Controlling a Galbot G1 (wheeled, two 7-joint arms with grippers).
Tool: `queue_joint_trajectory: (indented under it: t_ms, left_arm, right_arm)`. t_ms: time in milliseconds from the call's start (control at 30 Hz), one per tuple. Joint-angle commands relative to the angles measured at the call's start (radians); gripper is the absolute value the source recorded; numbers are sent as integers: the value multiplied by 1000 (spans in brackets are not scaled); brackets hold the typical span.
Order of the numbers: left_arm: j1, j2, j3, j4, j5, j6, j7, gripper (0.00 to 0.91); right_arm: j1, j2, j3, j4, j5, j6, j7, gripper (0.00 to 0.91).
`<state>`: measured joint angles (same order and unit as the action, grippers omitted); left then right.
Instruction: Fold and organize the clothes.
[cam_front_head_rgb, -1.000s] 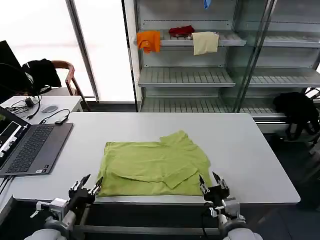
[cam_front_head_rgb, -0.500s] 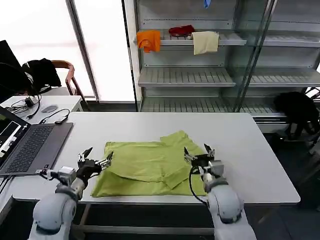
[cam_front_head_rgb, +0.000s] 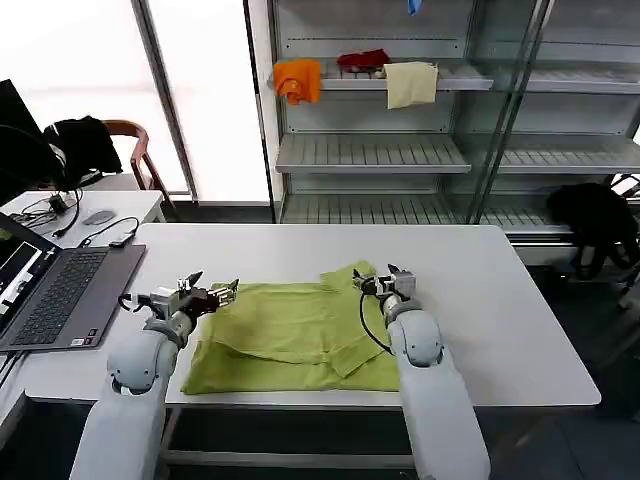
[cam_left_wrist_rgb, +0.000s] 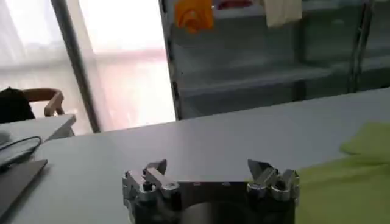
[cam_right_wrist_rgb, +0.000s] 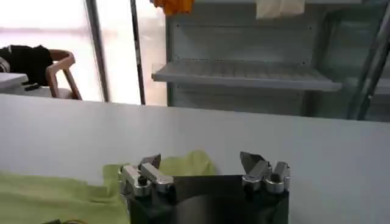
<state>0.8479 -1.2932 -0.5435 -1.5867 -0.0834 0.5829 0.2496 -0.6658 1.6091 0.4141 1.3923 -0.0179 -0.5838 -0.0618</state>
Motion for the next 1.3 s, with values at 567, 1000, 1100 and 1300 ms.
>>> queue_joint_trajectory:
  t_ms: [567,1000,1100,1300]
  left_arm:
    - [-81,-10,21,175,45,-2,25,907]
    - [-64,-14,8,170,-21,-1,30,212]
    - [-67,-15,8,167,-27,-2,28,30]
    - [-67,-16,11,155,-33,-2,28,10]
  right_arm:
    - [65,20,-4,-174,-36,1,-9,645]
    - [34,29,-15,-154,-57,2,-31,0]
    - [27,27,-17,-132,-42,2,-33,0]
    - [18,22,-25,-77,9,2,-24,0]
